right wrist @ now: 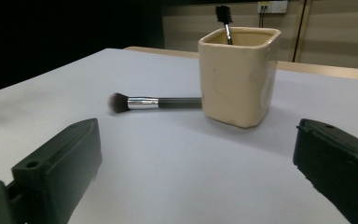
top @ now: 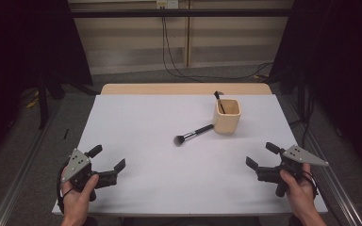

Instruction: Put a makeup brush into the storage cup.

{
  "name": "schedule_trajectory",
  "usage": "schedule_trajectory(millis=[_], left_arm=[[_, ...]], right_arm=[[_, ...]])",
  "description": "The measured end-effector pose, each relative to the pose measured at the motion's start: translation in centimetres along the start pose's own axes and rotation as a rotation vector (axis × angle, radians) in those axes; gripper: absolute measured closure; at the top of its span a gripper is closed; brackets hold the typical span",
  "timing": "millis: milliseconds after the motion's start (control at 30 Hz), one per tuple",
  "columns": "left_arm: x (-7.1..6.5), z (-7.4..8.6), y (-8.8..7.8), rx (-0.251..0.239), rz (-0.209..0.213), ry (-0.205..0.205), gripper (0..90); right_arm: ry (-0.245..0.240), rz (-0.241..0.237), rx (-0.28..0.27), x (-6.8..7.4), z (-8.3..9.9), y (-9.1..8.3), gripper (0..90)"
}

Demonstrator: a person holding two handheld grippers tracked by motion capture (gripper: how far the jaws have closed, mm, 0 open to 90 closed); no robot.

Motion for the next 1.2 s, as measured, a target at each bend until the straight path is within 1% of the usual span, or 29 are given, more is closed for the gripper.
schedule_trajectory(millis=[67,100,200,300,367,467,500,633,700,800,833,933,1000,1133,1200], left_arm=[[0.0,0.0,0.0,0.000,-0.002,0.003,1.9],[0.0,0.0,-0.1,0.000,-0.003,0.003,2.0],[0.0,0.0,-0.1,0.003,-0.005,0.004,2.0],[-0.1,-0.1,-0.1,0.005,-0.005,0.005,2.0],[-0.2,-0.1,0.0,0.006,-0.002,0.010,1.9],[-0.1,0.0,0.0,0.007,-0.006,0.004,2.0],[0.0,0.0,0.0,0.006,-0.006,0.002,1.9],[0.1,0.0,0.0,0.007,-0.004,0.005,2.0],[0.0,0.0,0.1,0.005,-0.002,0.004,2.0],[0.0,0.0,0.1,0.005,-0.004,0.002,1.9],[0.0,0.0,0.1,0.004,-0.004,0.002,2.0],[0.0,0.1,0.2,0.010,-0.003,0.011,2.0],[0.0,0.1,0.2,0.014,-0.002,0.013,1.9],[0.0,0.1,0.1,0.015,-0.002,0.017,2.0],[0.0,0.1,0.1,0.011,-0.001,0.016,1.9]], right_arm=[[0.000,-0.001,0.008,0.1,0.1,0.3,0.1],[-0.012,0.003,0.016,0.1,0.3,0.5,0.1],[-0.027,-0.003,0.020,0.3,0.3,0.8,0.0],[-0.023,-0.002,0.027,0.4,0.2,1.3,0.3],[-0.040,-0.002,0.026,0.4,0.1,1.7,0.5],[-0.036,-0.019,0.022,0.6,-0.2,2.3,1.0],[-0.043,-0.018,0.024,0.7,-0.3,2.5,1.2],[-0.045,-0.034,0.021,1.1,-0.8,3.3,1.1],[-0.064,-0.042,0.031,1.4,-0.8,3.6,1.2],[-0.079,-0.051,0.036,1.5,-0.9,4.1,2.3],[-0.077,-0.055,0.033,1.6,-1.0,4.3,2.2],[-0.099,-0.060,0.045,1.8,-1.5,4.9,2.4],[-0.096,-0.070,0.045,2.0,-1.9,5.4,2.3],[-0.105,-0.084,0.045,2.6,-2.4,6.5,2.3],[-0.111,-0.101,0.050,3.0,-2.6,7.1,2.2]])
Point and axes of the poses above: each handheld gripper's, and its own axes: y roughly forward along the jaws, z roughly out of its underside, x roughly to its left, the point moved 10 cm from there along y, roughly forward along the jaws, and after that the axes turned 13 degrees about y, right-handed, at the moved point
